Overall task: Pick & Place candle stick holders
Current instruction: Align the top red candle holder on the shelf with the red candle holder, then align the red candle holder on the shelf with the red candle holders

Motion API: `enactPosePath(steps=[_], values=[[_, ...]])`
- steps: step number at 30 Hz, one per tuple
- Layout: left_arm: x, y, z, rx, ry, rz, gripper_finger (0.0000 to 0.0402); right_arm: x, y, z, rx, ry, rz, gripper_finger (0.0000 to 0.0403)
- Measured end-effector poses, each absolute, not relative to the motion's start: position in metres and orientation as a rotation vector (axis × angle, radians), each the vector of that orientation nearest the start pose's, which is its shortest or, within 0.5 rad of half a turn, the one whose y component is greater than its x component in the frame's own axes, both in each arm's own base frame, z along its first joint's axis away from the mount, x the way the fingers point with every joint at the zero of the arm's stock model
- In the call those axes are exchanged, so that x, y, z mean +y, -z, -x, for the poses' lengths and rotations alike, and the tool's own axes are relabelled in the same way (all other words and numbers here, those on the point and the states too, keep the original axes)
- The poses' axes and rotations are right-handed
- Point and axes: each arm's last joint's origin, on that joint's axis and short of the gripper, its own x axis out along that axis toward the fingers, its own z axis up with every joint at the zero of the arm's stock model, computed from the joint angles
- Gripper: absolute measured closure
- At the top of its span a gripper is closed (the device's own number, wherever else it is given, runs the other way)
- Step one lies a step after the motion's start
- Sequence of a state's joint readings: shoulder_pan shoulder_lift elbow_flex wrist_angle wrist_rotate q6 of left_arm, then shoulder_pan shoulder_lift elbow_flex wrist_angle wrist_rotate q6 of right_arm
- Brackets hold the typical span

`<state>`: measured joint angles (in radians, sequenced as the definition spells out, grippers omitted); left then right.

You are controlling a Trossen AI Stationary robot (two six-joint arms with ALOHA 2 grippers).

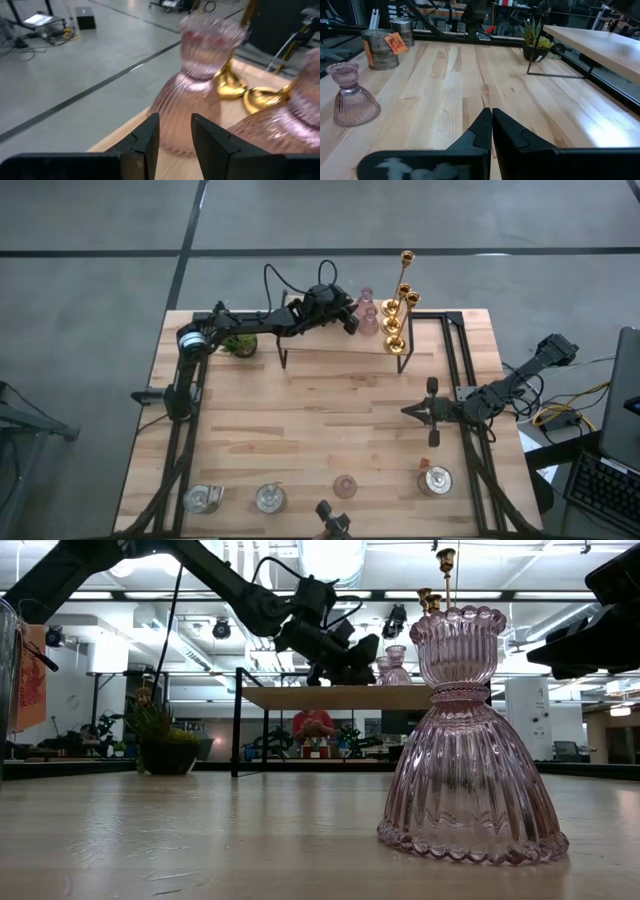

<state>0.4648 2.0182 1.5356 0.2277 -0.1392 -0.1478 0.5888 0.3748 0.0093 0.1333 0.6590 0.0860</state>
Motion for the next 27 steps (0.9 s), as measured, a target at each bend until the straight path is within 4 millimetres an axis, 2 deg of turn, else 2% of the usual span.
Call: enactPosePath(steps=[5,10,16,20,27], values=[[0.214,-0.258,-0.420,0.209,-0.600,0.198,0.0287,0.048,-0.148,-0.104,0.185,0.078,0.050,0.0394],[0.209,-0.269,-0.411,0.279,-0.597,0.199,0.0288,0.048,-0.147,-0.104,0.189,0.079,0.031,0.0394],[0.190,-0.284,-0.395,0.426,-0.488,0.215,0.0287,0.048,-0.145,-0.103,0.212,0.081,0.011,0.0394],[0.159,-0.295,-0.389,0.533,-0.320,0.176,0.0288,0.047,-0.143,-0.103,0.229,0.084,0.007,0.0394],[0.070,-0.297,-0.394,0.617,-0.076,0.062,0.0288,0.047,-0.142,-0.103,0.234,0.085,0.004,0.0394]])
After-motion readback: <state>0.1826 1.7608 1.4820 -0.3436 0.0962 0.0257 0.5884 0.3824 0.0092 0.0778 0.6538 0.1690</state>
